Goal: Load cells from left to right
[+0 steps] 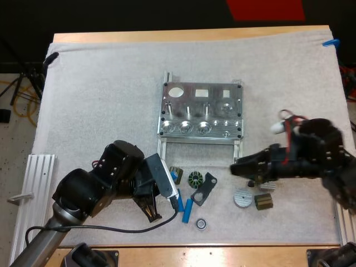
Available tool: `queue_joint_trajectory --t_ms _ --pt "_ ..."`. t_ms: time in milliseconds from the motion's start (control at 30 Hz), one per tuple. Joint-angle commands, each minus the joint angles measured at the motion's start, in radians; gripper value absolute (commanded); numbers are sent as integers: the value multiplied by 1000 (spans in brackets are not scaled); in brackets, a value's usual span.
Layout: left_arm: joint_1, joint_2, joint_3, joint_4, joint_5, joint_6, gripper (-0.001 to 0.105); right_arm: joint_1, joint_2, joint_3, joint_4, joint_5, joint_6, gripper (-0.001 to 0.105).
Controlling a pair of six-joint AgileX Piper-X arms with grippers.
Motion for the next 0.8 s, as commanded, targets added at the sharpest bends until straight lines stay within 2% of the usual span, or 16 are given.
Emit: queue_joint_trajectory --t_ms 0,100,167,267,467,767 --pt "-1 0 -7 1 11 11 0 45 19 -10 -47 22 9 46" --pt "-1 0 -7 3 21 15 0 121 69 -10 -119 30 46 46" --pt "-1 0 -7 7 80 34 0 168 107 -10 -192 23 83 46" --pt "-1 0 -7 9 123 63 0 220 157 -10 -275 -2 132 46" --pt "-1 0 -7 9 123 82 0 286 234 -10 -417 -43 214 46" --pt "-1 0 -7 9 123 82 0 304 301 -15 -555 -85 301 46"
